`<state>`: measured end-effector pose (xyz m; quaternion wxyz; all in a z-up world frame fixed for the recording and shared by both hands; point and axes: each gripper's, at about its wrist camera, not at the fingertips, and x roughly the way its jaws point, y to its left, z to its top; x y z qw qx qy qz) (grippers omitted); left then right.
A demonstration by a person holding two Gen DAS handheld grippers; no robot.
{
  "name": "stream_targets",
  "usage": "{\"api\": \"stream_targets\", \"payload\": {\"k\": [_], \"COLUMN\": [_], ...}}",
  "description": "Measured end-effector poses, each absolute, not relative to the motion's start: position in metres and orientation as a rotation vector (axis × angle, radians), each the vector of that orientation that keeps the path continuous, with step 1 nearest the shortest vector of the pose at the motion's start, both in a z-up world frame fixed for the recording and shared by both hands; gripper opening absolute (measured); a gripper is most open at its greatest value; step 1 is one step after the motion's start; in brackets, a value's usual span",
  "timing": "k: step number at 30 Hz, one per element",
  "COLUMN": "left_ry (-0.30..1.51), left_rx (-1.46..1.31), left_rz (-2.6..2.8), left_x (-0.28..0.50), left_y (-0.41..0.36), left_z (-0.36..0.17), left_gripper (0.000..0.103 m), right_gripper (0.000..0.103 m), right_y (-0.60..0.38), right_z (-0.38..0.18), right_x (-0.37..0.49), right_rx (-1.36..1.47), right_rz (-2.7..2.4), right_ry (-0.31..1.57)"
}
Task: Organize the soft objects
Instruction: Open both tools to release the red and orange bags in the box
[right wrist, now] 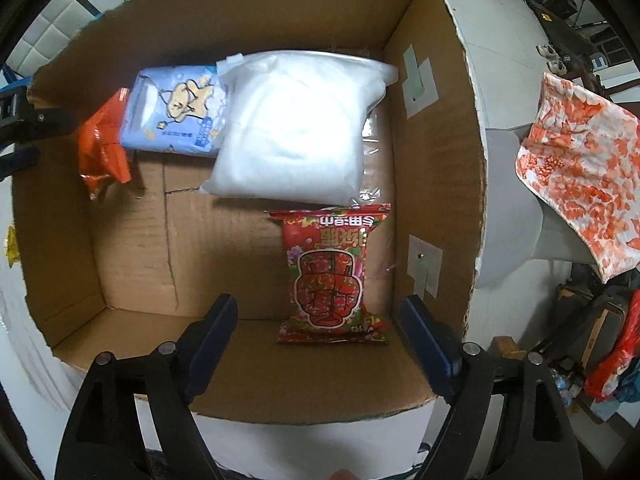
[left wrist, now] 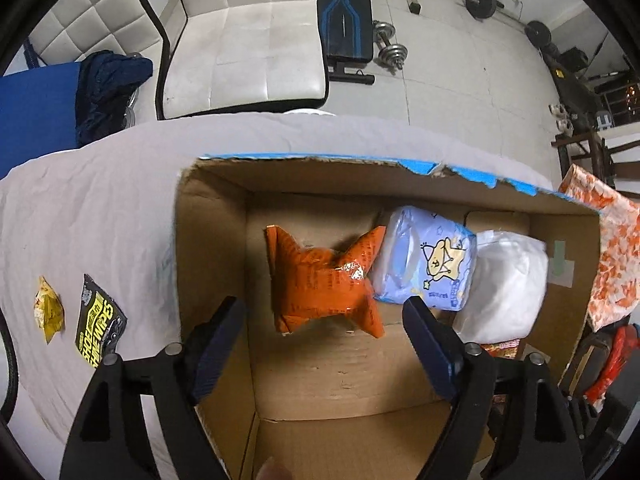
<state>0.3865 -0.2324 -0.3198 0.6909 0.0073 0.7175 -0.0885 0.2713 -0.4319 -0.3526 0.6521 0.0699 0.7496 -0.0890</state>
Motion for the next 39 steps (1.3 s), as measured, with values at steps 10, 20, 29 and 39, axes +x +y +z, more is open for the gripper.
{"api": "stream_targets", "payload": {"k": [10, 20, 29, 39], "left_ry": [1.470, 1.308, 1.187, 1.134], "left_rx": [0.026, 0.086, 0.054, 0.048], "left_rz": [-0.229, -0.292, -0.273, -0.282], "left_x": [0.342, 0.266, 0.208, 0.169], "left_y": [-0.219, -0.223, -0.202, -0.186], "left_z": [-0.275, -0.222, -0.172, -0.130], "left_gripper": [0.096, 0.096, 0.096, 0.096], "right_gripper": [0.103, 0.103, 0.103, 0.103], "right_y": [-0.431, -0.419, -0.403, -0.386], "right_z": [-0.320, -0.278, -0.216, -0.155], "right_x": [0.252, 0.217, 0.168, 0.124], "right_rx": [0.223, 0.215, 0.210, 0.206], "right_rz": [-0.229, -0.192, -0.164, -0.155], "right_ry": [1.571, 1.457, 1.324, 1.213]}}
